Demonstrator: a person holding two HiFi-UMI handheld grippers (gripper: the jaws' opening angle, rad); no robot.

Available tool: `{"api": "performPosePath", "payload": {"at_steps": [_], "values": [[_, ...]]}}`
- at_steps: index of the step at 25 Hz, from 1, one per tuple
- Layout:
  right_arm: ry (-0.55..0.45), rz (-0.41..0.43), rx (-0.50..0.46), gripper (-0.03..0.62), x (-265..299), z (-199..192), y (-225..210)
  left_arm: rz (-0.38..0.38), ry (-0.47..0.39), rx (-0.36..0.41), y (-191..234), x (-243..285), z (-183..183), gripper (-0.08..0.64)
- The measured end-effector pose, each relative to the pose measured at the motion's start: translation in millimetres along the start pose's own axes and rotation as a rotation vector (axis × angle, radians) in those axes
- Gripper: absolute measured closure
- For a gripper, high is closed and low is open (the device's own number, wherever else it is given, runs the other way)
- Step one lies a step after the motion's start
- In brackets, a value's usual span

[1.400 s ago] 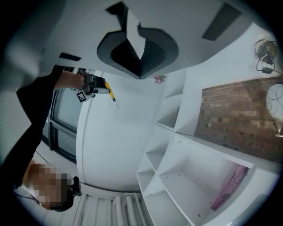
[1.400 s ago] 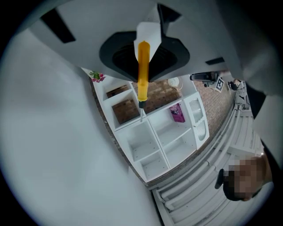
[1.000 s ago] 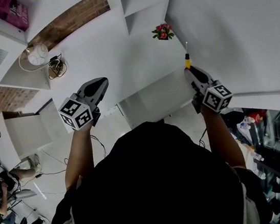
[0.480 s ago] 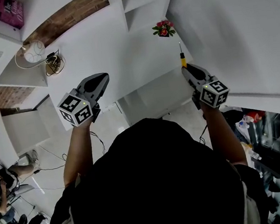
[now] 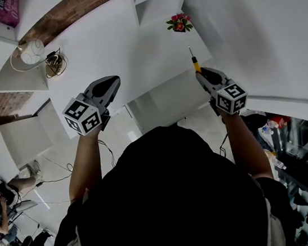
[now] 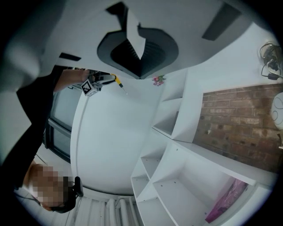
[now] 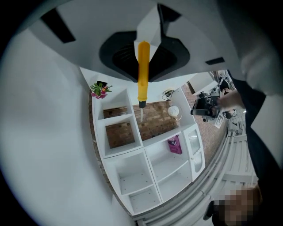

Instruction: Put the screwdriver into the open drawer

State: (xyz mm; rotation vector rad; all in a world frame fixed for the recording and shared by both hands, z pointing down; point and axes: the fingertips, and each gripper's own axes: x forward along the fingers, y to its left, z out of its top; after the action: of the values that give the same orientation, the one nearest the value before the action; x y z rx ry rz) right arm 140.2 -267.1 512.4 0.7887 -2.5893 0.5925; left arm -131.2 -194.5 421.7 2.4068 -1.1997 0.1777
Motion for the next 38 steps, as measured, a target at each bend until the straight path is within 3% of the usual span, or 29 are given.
{"api": "performPosePath", "payload": {"at_steps": [5, 12, 25, 38], "values": [[0.083, 0.012, -0.094, 0.511, 8.1, -27.2, 6.1, 0.005, -0.002, -0.002, 0.6, -1.5, -2.7, 0.545], [0.154, 0.04, -0.083, 0.511, 21.4, -62.5, 4.7, 0.012, 0.006, -0.021, 4.3, -5.2, -10.8, 0.545], [0.287, 0.109, -0.236, 0.509, 40.9, -119.6, 10.5, 0.025, 0.007, -0.058, 15.0, -3.0, -21.6, 0.545], [0.412, 0.188, -0.307, 0.511, 59.7, -162.9, 20.6, 0.056, 0.036, -0.096, 25.0, -6.1, -40.1, 0.545]]}}
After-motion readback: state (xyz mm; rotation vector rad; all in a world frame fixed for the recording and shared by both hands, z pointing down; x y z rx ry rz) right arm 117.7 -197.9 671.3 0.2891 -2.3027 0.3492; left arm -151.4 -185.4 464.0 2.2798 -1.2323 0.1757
